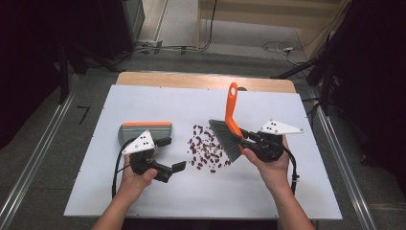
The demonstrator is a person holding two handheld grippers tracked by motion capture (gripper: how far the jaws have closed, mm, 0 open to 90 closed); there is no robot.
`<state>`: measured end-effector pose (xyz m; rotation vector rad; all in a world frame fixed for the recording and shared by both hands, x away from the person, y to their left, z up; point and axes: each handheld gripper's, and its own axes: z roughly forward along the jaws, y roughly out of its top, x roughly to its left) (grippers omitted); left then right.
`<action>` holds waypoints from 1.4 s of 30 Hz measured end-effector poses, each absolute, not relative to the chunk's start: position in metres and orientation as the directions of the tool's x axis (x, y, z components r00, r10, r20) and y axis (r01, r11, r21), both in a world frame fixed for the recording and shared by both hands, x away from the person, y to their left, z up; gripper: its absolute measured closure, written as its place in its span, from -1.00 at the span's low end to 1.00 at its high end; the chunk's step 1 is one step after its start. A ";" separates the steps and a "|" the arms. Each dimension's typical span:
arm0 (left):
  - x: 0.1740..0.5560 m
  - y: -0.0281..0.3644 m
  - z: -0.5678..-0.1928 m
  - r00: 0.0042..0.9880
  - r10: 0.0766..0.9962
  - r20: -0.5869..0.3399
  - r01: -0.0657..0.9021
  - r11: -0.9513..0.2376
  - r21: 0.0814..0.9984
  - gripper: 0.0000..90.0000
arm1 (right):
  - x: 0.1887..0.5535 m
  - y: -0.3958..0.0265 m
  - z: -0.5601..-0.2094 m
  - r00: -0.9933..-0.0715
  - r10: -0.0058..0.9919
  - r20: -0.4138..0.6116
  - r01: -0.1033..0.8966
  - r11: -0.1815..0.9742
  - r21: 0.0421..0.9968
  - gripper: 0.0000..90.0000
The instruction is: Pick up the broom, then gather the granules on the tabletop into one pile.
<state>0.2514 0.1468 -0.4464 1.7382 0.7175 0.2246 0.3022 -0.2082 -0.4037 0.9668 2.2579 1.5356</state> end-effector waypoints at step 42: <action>0.232 0.216 -0.463 0.648 0.742 -0.174 0.359 -0.095 0.929 -1.00 | 0.394 -0.193 -0.439 -0.520 0.843 -0.137 0.607 0.478 0.635 0.52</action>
